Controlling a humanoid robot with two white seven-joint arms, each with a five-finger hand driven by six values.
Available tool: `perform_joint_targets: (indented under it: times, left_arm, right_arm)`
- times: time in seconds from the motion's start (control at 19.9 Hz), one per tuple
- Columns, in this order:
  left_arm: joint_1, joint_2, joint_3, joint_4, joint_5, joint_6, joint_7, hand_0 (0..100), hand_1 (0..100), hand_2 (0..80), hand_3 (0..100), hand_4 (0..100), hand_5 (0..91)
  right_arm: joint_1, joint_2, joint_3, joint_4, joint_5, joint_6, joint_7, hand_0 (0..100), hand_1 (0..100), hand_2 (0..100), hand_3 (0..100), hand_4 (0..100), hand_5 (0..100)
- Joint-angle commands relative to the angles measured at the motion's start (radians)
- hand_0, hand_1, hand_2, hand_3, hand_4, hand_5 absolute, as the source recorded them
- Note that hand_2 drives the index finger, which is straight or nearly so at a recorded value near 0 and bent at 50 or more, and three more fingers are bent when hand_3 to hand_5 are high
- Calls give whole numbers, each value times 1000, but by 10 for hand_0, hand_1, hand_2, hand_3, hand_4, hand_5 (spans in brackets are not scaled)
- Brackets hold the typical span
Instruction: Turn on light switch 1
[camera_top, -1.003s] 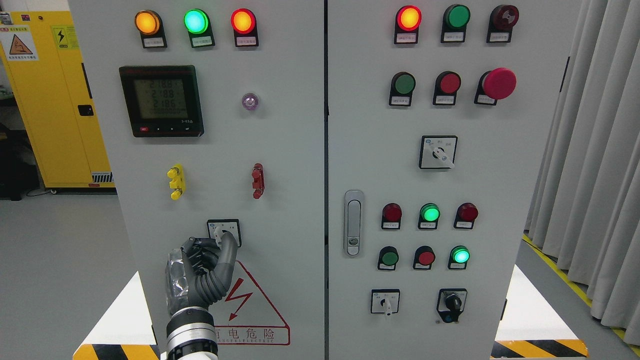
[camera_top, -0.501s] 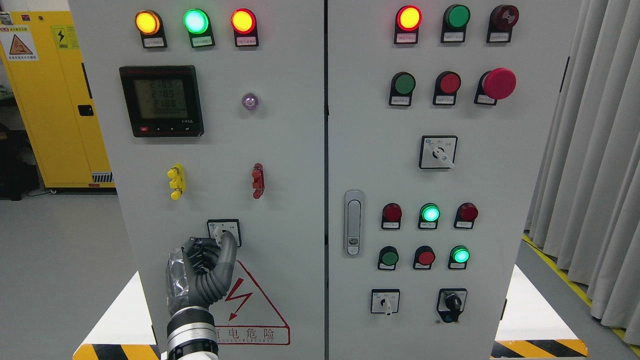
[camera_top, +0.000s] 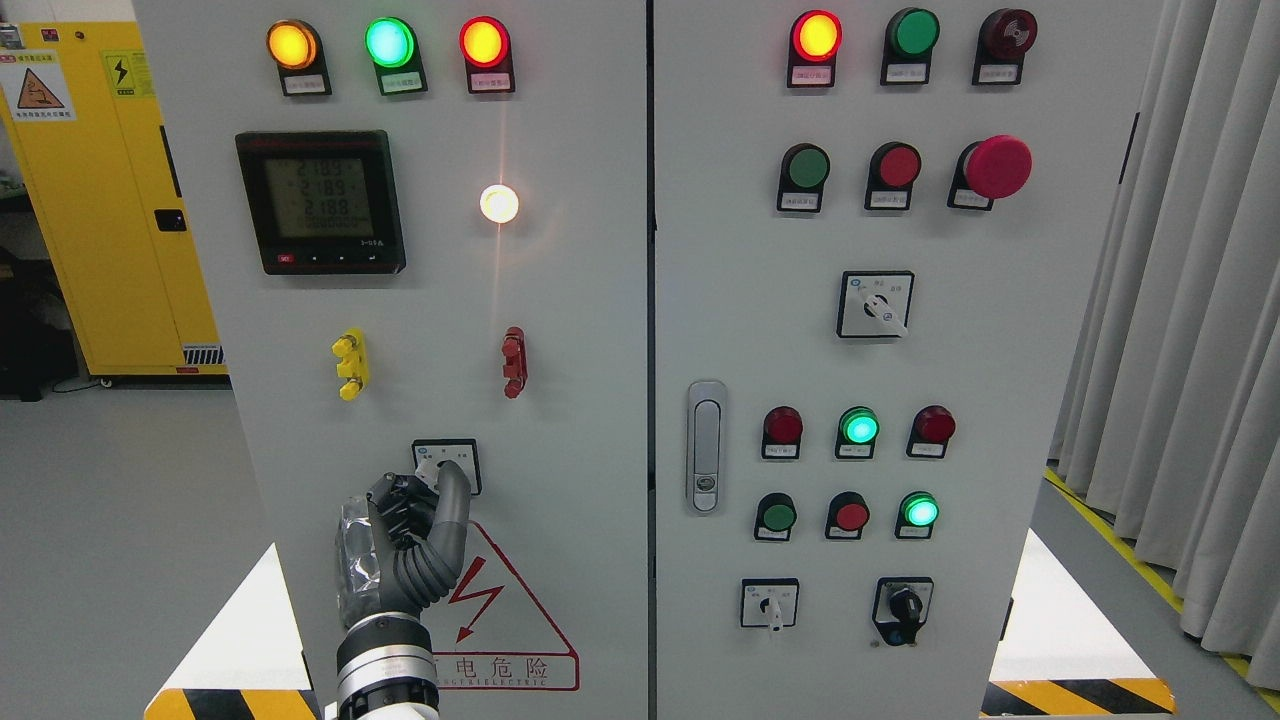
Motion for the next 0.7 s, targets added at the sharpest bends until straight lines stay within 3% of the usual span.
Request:
perform_joint_targets:
  times: [0.0, 0.2, 0.35, 0.65]
  left_arm:
    - [0, 0, 1, 0, 0, 2, 6, 607, 508, 614, 917, 931, 899]
    - [0, 0, 1, 2, 1, 0, 6, 624, 492, 614, 916, 932, 899]
    - [0, 0, 1, 2, 0, 0, 6, 490, 471, 613, 916, 931, 899]
    - [0, 0, 1, 0, 0, 0, 6, 392, 460, 613, 916, 930, 899]
  right_arm:
    - [0, 0, 0, 0, -29, 1, 1, 0, 500, 40, 0, 0, 0]
    - [0, 0, 0, 0, -29, 1, -1, 0, 500, 40, 0, 0, 0]
    - [0, 0, 0, 0, -29, 1, -1, 0, 500, 40, 0, 0, 0]
    - [0, 0, 0, 0, -29, 1, 1, 0, 500, 40, 0, 0, 0]
